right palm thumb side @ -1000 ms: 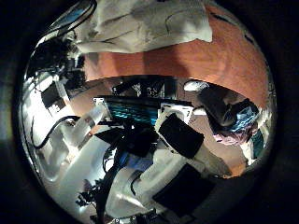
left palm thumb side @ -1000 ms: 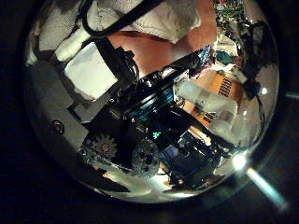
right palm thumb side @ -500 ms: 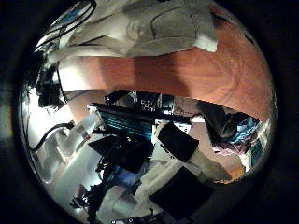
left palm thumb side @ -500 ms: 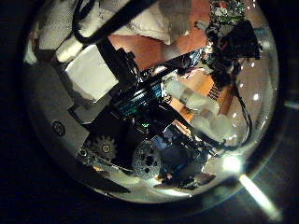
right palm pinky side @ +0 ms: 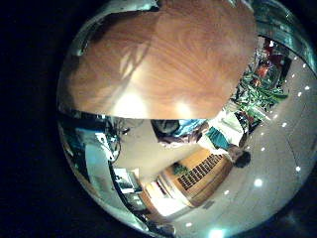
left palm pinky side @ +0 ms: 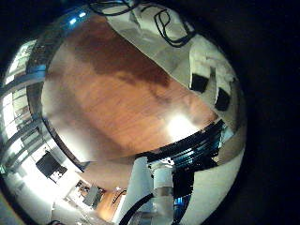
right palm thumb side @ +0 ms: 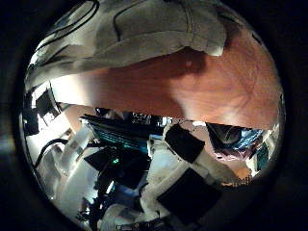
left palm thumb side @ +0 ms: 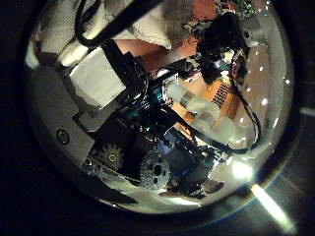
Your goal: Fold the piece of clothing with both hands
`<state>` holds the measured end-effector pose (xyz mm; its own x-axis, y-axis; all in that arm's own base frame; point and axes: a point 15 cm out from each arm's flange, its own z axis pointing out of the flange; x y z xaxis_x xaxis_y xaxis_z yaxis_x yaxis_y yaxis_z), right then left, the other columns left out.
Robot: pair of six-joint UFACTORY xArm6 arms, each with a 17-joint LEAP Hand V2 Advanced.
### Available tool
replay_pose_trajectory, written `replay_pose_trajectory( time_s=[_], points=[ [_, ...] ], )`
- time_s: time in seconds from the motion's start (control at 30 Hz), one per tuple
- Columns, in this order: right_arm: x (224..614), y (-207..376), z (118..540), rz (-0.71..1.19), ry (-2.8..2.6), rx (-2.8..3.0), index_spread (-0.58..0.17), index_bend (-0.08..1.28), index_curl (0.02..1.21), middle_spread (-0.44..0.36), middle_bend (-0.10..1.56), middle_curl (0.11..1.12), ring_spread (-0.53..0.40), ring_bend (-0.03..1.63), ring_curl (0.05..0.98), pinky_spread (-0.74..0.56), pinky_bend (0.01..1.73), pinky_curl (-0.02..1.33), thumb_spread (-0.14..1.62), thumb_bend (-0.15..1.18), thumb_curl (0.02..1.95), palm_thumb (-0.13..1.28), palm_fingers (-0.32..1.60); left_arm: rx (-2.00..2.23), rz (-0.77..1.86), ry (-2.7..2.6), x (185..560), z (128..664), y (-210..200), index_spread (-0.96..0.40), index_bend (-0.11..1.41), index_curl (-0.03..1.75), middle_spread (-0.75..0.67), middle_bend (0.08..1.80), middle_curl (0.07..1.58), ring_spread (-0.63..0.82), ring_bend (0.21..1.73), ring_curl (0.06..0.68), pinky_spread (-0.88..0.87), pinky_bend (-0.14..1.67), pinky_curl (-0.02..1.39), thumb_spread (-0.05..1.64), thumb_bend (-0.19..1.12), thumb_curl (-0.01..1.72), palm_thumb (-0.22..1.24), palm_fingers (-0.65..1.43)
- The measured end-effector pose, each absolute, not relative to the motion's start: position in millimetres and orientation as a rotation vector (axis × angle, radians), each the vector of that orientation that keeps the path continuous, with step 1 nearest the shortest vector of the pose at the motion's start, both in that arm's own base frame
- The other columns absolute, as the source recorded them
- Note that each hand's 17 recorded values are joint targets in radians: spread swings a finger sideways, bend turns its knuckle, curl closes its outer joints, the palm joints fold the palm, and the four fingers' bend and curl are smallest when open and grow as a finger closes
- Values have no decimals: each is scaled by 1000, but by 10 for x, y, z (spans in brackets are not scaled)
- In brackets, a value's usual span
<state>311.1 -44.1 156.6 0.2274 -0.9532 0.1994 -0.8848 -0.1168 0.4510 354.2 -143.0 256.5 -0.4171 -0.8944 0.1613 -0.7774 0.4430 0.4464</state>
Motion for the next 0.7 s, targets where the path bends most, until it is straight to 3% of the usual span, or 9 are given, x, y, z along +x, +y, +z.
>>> replay_pose_trajectory(
  time_s=[0.1, 0.2, 0.3, 0.37, 0.5, 0.6, 0.7],
  points=[
    [3197, -412, 1555, -138, -1693, 2039, -316, 144, 279, -157, 367, 409, -184, 796, 273, 65, 596, 179, 1066, -10, 366, 654, 452, 1411, -413, -2307, 3548, 2612, -1434, -748, 210, 1331, -619, 873, 967, -500, 1214, 501, -719, 863, 645, 1091, -13, 613, 807, 1074],
    [3287, -430, 1567, -60, -1695, 2031, -335, 98, 243, -221, 404, 435, -282, 959, 323, -228, 864, 229, 1049, -15, 375, 682, 731, 1414, -389, -2291, 3589, 2652, -1395, -750, 201, 1341, -623, 873, 969, -500, 1210, 500, -721, 861, 648, 1090, -14, 615, 807, 1079],
    [3396, -438, 1575, 9, -1714, 2035, -393, 191, 265, -285, 542, 517, -315, 1084, 395, -358, 1031, 309, 1027, -11, 391, 720, 1038, 1423, -381, -2280, 3616, 2678, -1350, -752, 196, 1350, -625, 871, 971, -501, 1208, 500, -723, 859, 650, 1090, -14, 617, 807, 1080],
    [3488, -419, 1605, 53, -1738, 2052, -426, 237, 300, -309, 604, 566, -317, 1107, 430, -381, 1095, 352, 1015, -6, 403, 758, 1120, 1429, -373, -2273, 3639, 2706, -1293, -753, 195, 1355, -627, 870, 972, -501, 1208, 501, -723, 857, 651, 1090, -14, 618, 806, 1080],
    [3585, -408, 1687, 102, -1768, 2077, -470, 536, 441, -315, 809, 683, -293, 1163, 491, -342, 1187, 426, 998, -11, 429, 822, 1275, 1446, -357, -2261, 3663, 2754, -1201, -753, 194, 1363, -630, 868, 974, -502, 1207, 501, -725, 855, 654, 1090, -14, 619, 806, 1080],
    [3622, -402, 1753, 123, -1782, 2090, -450, 762, 555, -290, 953, 751, -276, 1208, 529, -304, 1253, 471, 1040, 4, 449, 876, 1281, 1449, -340, -2254, 3679, 2777, -1121, -753, 193, 1368, -632, 867, 975, -502, 1206, 502, -726, 853, 656, 1090, -14, 620, 806, 1081],
    [3633, -418, 1828, 131, -1793, 2104, -417, 905, 643, -257, 1057, 799, -262, 1268, 570, -269, 1314, 515, 1097, 18, 473, 925, 1209, 1446, -330, -2242, 3660, 2810, -1079, -752, 193, 1372, -634, 865, 977, -502, 1206, 502, -727, 851, 658, 1090, -14, 621, 806, 1081]
  ],
)
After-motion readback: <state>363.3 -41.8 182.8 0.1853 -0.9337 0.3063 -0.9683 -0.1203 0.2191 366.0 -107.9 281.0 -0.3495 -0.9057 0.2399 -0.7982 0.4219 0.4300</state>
